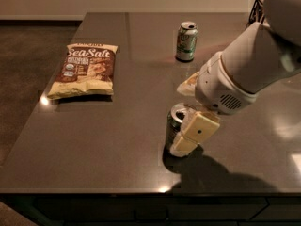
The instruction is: Move green can near brown chip bag
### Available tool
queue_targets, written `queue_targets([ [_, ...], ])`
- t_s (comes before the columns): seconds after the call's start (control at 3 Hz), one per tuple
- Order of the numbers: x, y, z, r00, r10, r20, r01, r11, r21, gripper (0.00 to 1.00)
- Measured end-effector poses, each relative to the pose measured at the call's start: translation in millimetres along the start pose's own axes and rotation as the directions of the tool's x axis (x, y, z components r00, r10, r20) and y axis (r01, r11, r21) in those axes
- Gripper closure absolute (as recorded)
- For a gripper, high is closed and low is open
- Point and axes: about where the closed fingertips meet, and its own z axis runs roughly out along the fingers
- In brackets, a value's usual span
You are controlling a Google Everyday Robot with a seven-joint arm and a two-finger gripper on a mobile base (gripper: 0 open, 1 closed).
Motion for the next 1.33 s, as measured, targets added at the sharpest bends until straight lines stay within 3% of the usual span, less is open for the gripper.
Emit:
queue_targets([
  [0.67,-5.4,-2.6,-2.6,1.000,-0.002,0.017,0.002,0.9999,-0.010,0.64],
  [1.0,-20.3,-15.7,-11.6,1.000,0.000,0.031,0.000,1.0000,-0.006,0.87],
  [1.33,-52.3,-38.7,-16.5,0.998,0.015,0.066,-0.015,0.9999,0.005,1.00],
])
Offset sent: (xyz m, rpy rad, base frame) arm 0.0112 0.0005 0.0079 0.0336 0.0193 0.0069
